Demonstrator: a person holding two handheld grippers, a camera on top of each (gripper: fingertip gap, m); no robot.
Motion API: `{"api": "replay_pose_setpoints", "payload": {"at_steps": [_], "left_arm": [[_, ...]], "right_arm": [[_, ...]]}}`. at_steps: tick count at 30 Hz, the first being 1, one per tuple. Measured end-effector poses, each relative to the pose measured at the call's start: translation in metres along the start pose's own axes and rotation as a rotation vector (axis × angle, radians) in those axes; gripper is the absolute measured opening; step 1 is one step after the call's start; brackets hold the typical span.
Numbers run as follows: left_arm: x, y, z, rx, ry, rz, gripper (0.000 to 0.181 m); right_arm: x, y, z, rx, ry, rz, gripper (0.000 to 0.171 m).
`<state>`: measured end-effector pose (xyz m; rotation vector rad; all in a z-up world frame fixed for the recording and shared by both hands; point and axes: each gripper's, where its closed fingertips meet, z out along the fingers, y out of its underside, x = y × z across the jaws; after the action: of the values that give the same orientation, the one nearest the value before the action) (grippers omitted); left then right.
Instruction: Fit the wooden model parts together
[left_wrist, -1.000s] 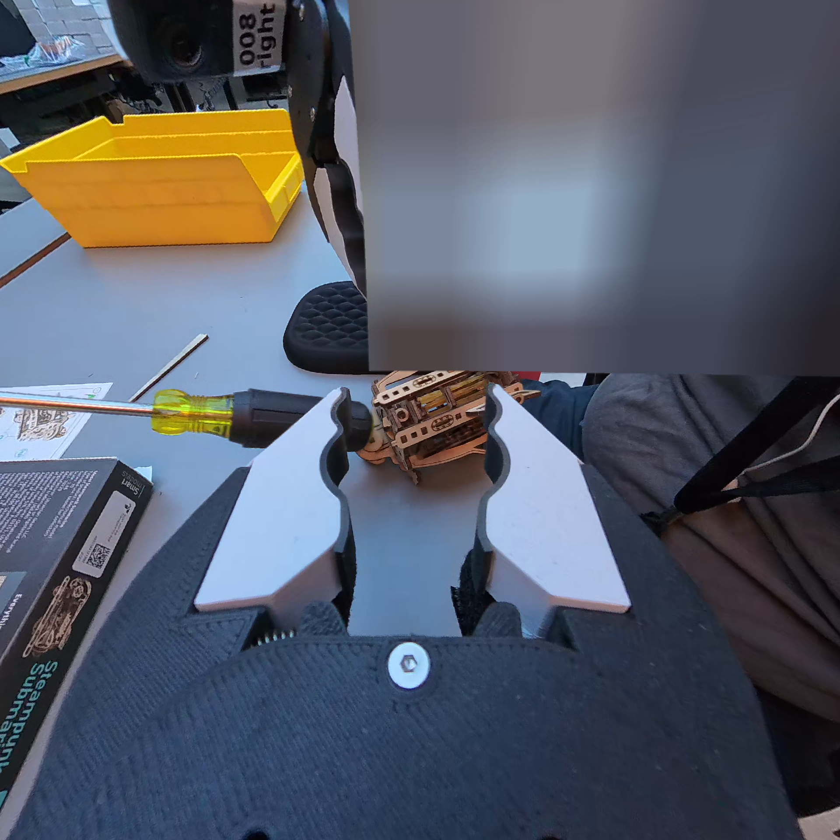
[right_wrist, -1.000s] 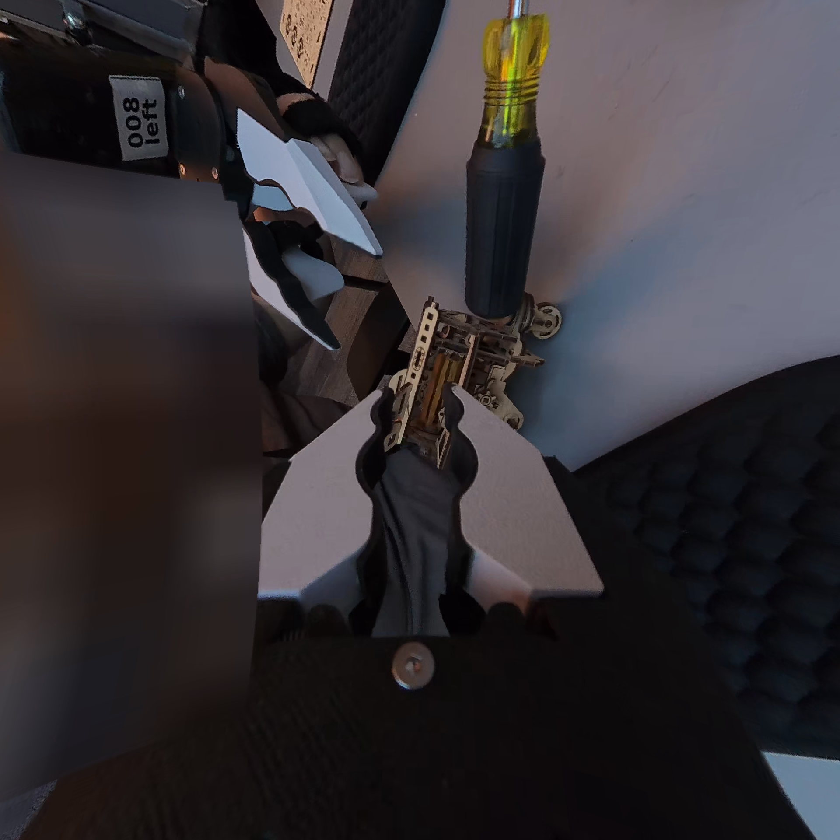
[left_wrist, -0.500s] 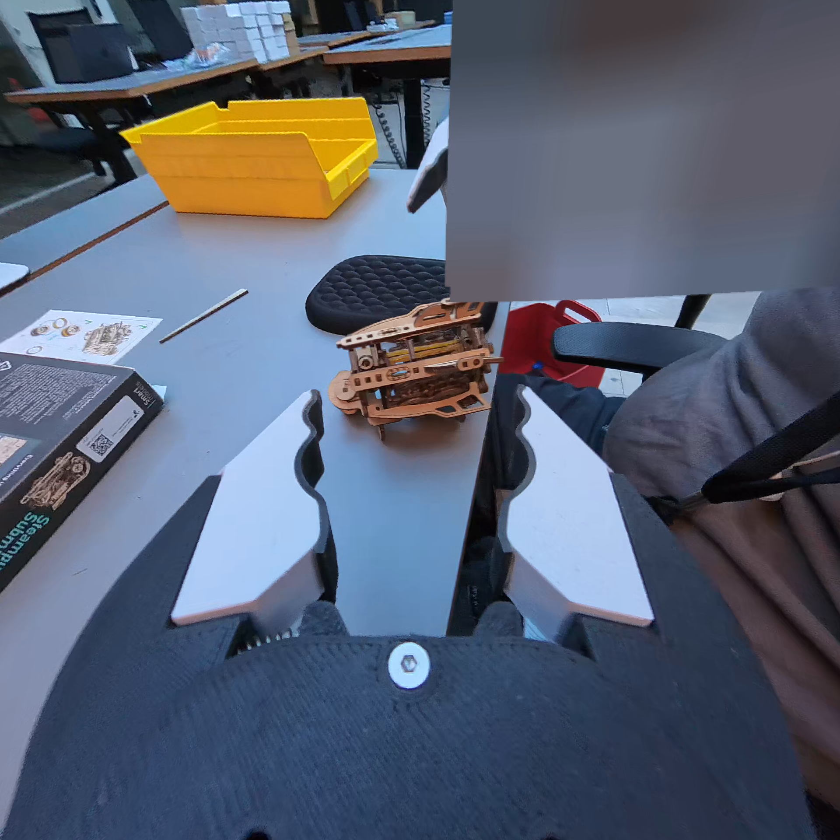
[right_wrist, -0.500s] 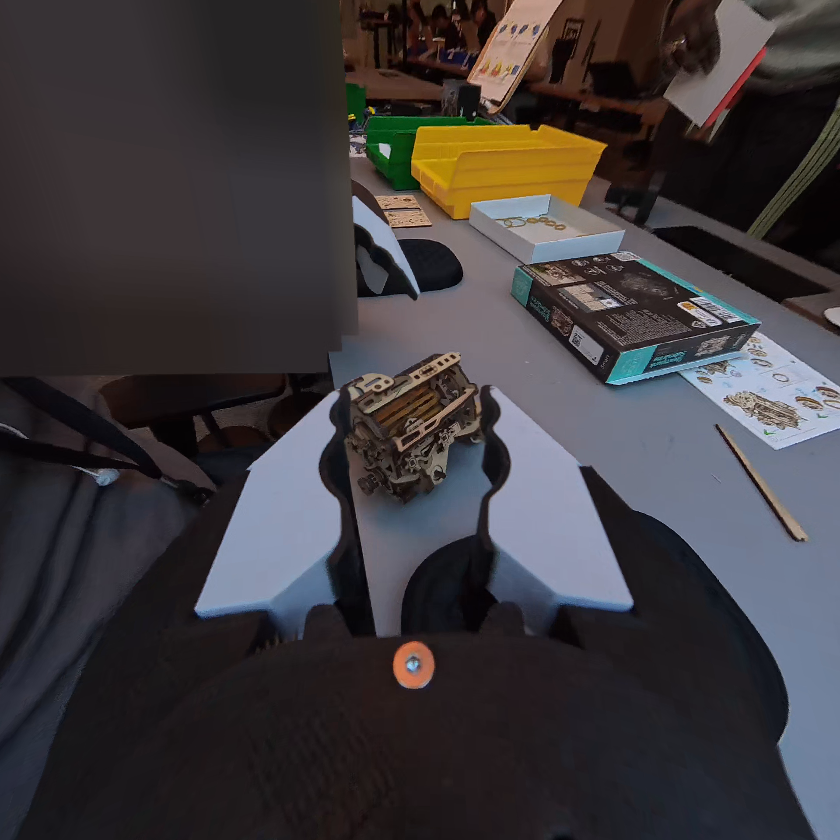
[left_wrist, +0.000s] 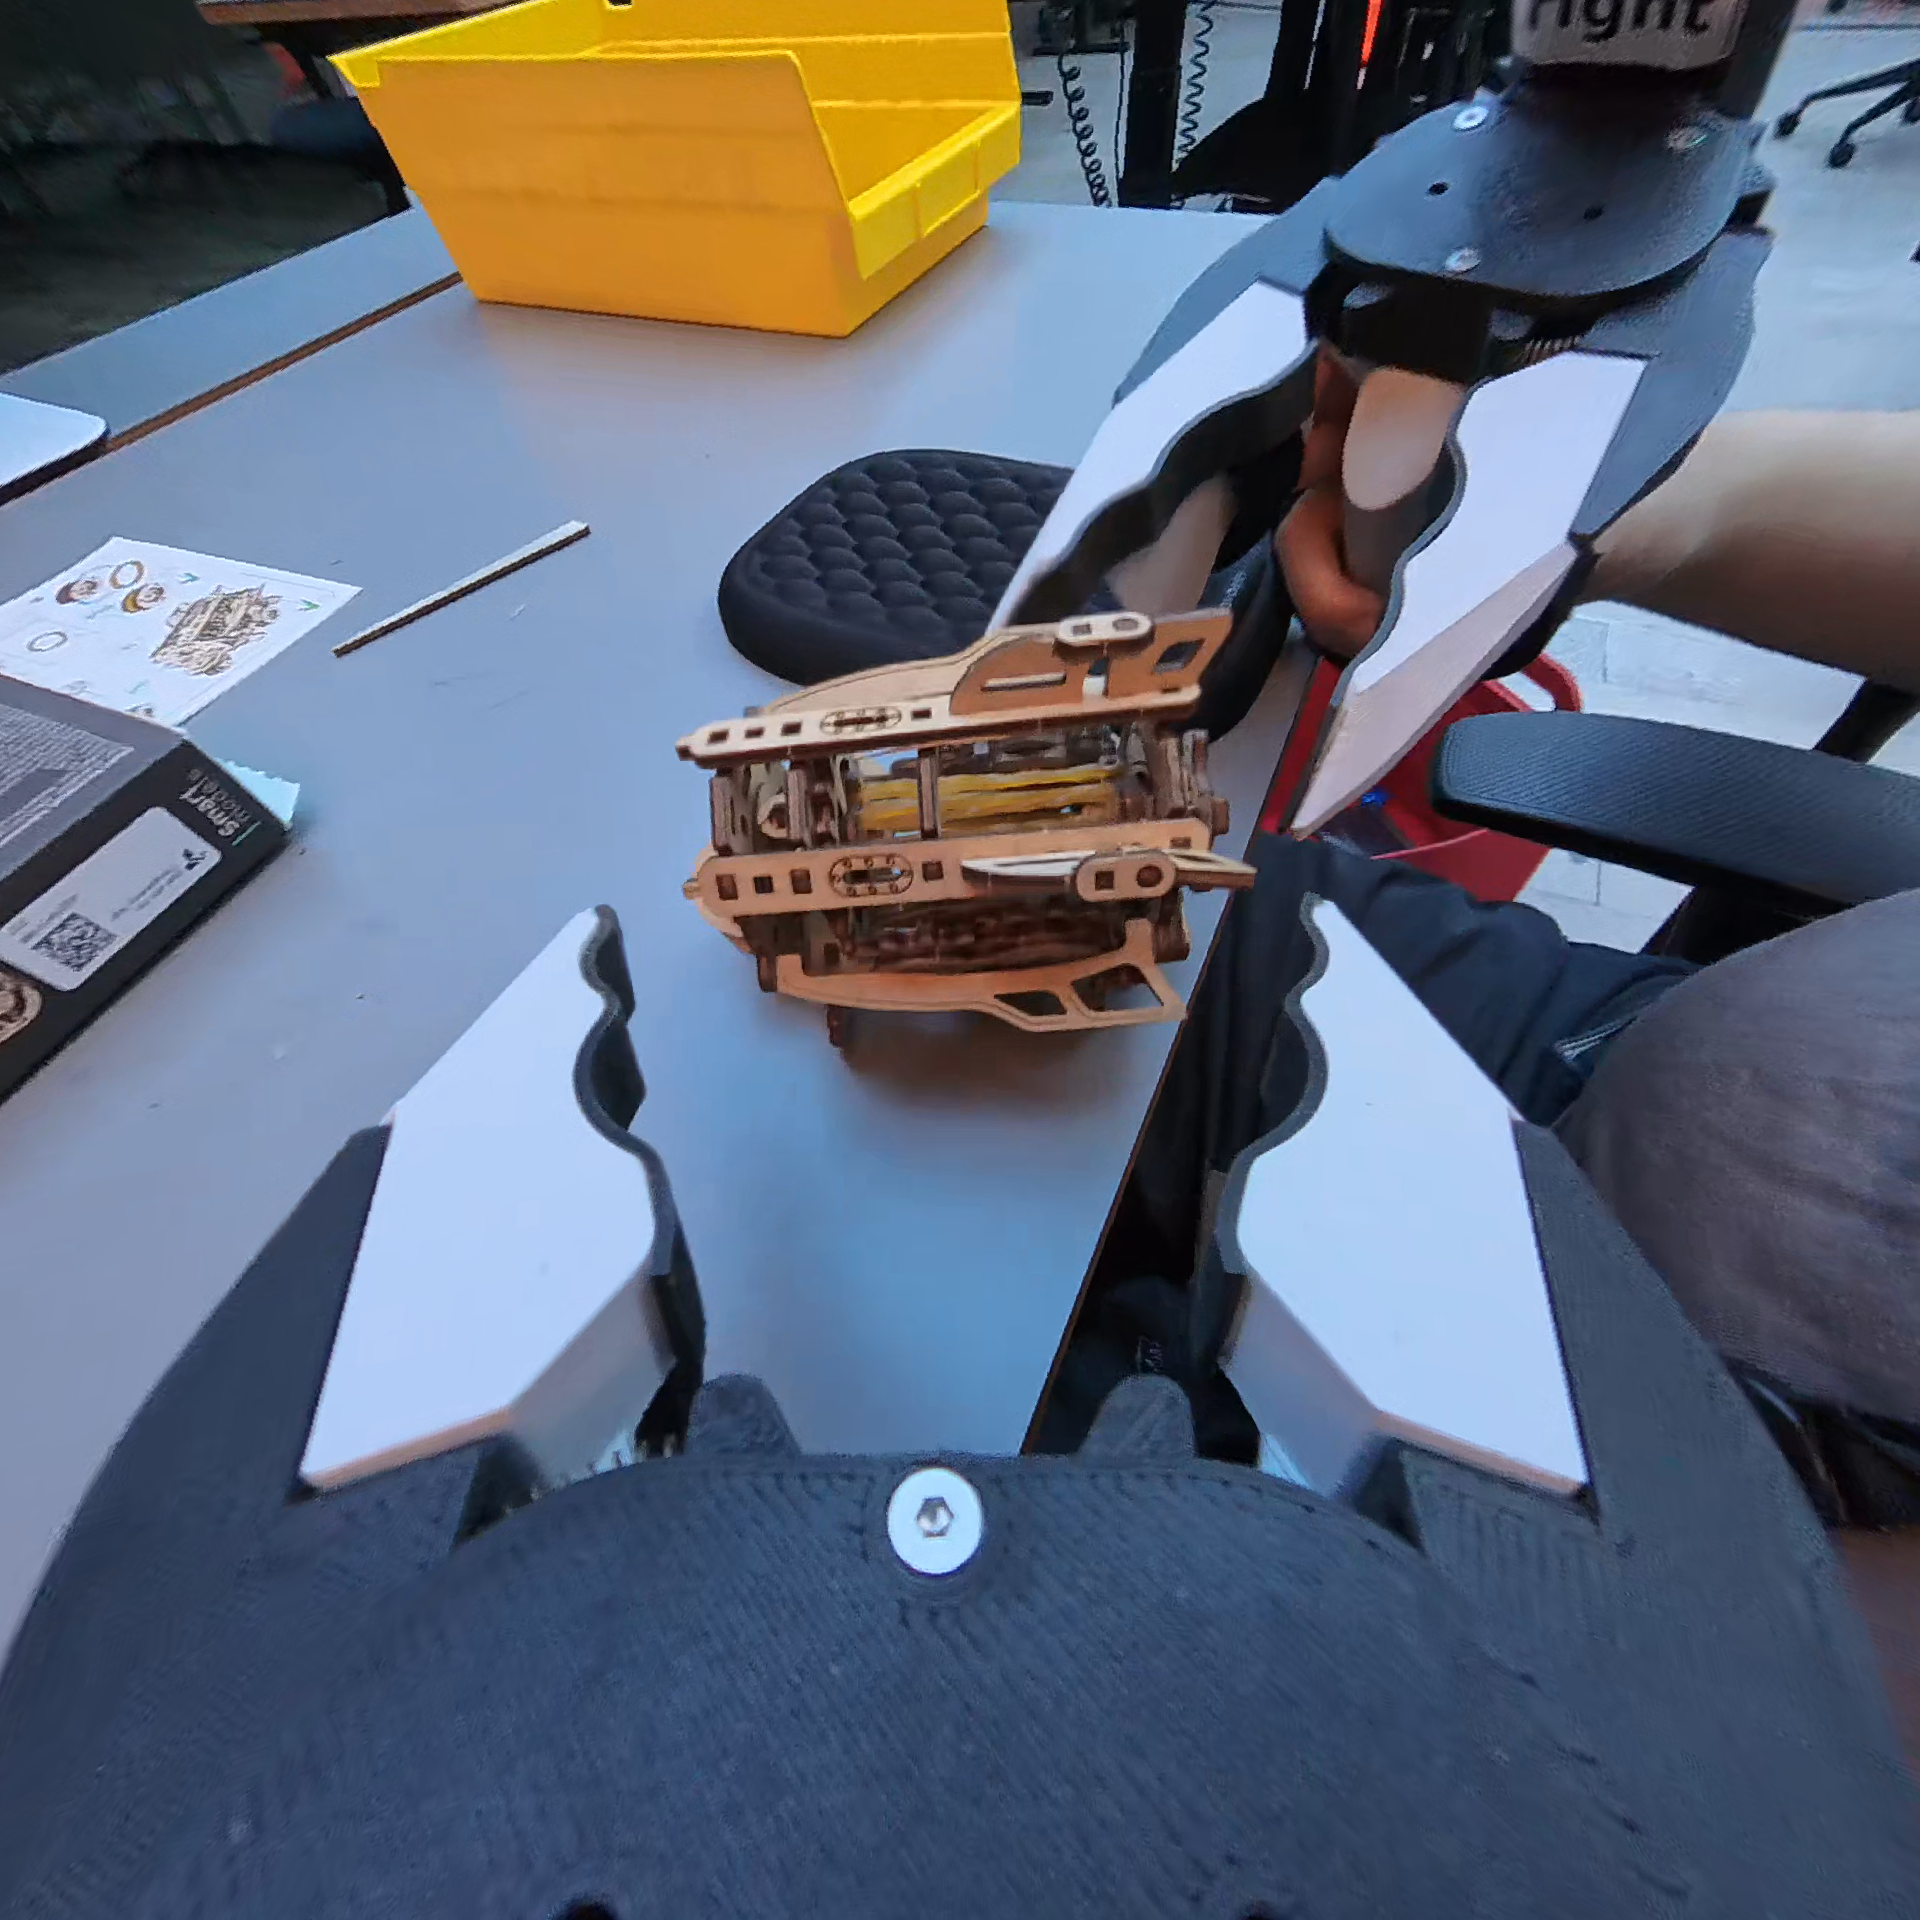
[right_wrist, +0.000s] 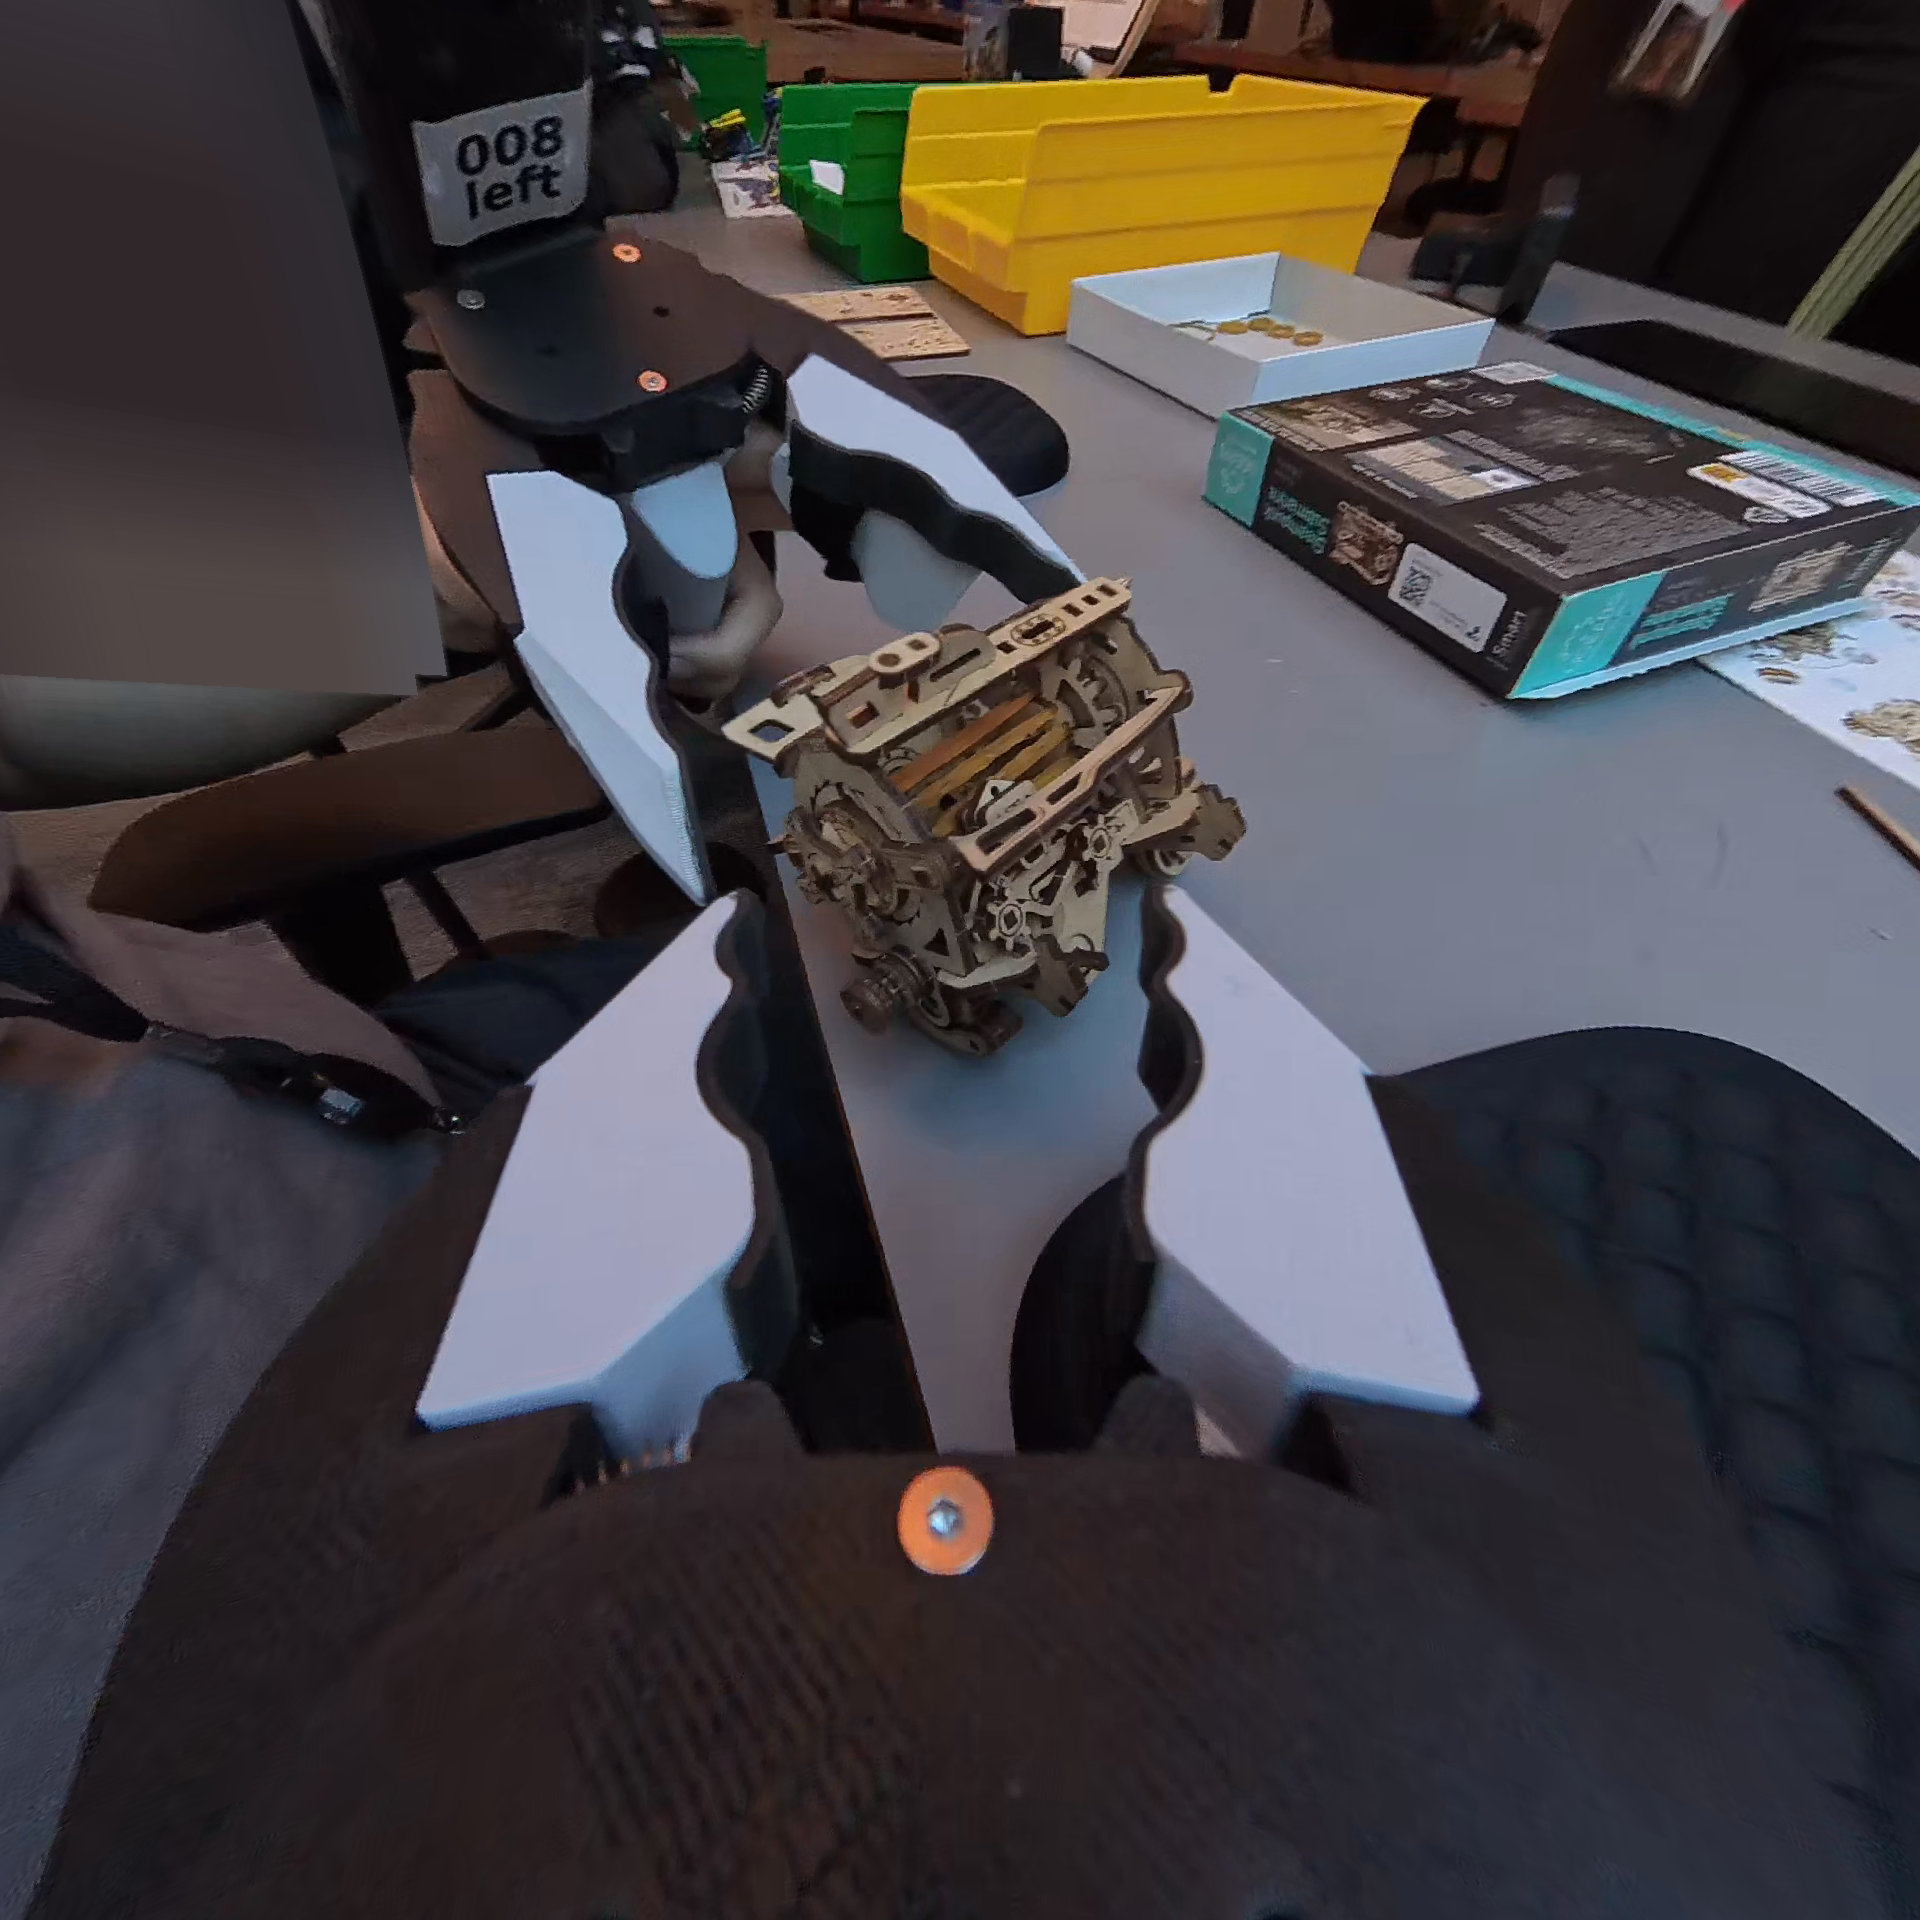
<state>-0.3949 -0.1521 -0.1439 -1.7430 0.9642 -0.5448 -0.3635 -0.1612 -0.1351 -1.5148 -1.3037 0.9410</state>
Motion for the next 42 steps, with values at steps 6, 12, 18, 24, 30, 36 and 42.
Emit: {"api": "replay_pose_setpoints", "payload": {"at_steps": [6, 12, 18, 24, 30, 36, 42], "left_arm": [[0.004, -0.003, 0.004, -0.003, 0.067, -0.068, 0.103], [-0.003, 0.000, 0.007, -0.055, 0.065, -0.020, 0.097], [-0.019, 0.000, 0.007, -0.075, 0.097, -0.031, 0.094], [-0.043, 0.001, 0.009, -0.104, 0.104, -0.019, 0.094], [-0.070, 0.003, 0.012, -0.115, 0.112, -0.036, 0.094], [-0.095, 0.005, 0.015, -0.126, 0.115, -0.040, 0.094], [-0.113, 0.006, 0.017, -0.128, 0.111, -0.043, 0.094]], "right_arm": [[0.007, 0.007, 0.008, -0.091, 0.028, 0.025, 0.063], [0.002, 0.008, 0.016, -0.141, -0.027, 0.033, 0.049], [0.012, 0.004, 0.027, -0.196, -0.029, 0.032, 0.049], [0.030, 0.000, 0.043, -0.261, -0.029, 0.017, 0.049], [0.051, -0.006, 0.060, -0.270, -0.030, 0.003, 0.049], [0.071, -0.012, 0.076, -0.276, -0.029, -0.007, 0.049], [0.085, -0.015, 0.086, -0.287, -0.033, -0.015, 0.049]]}}
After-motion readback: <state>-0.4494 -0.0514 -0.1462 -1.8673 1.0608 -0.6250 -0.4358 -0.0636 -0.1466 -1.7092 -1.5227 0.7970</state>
